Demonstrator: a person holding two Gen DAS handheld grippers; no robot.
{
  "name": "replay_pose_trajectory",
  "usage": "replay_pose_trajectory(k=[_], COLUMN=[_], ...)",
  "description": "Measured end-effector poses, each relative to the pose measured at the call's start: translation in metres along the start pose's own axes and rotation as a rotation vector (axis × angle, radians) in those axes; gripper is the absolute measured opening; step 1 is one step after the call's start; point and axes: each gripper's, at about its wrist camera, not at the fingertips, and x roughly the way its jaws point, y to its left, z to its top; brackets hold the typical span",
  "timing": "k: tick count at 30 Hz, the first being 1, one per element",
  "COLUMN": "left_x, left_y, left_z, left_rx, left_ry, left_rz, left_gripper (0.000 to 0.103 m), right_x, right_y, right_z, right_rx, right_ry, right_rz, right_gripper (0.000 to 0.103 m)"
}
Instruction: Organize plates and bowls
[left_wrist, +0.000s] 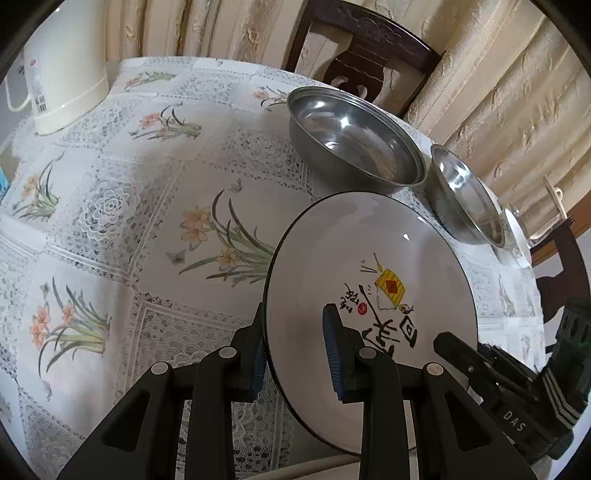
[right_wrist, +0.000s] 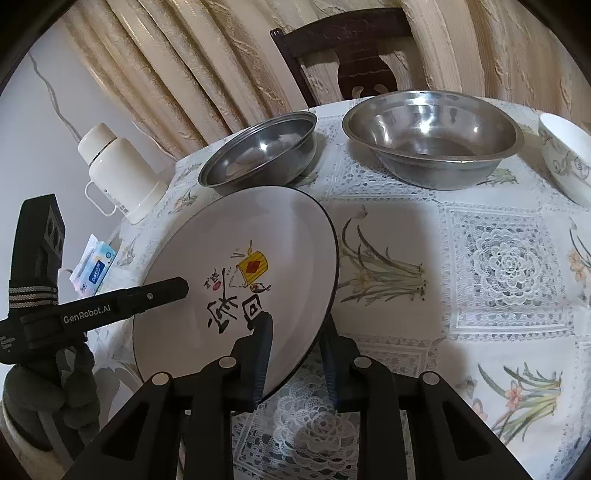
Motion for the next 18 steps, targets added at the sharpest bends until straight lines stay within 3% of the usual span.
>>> replay_pose_trajectory(k=[18], left_x=[-0.014], left_y=[-0.031], left_z=[-0.006], left_rx=[0.052], left_ry=[-0.034], left_rz=[-0.057], left_gripper=[0.029], right_x=[-0.033], right_y=[-0.023], right_z=[-0.008], right_rx=[0.086], right_ry=[-0.054], right_rz=[0.018], right_gripper=[0.028])
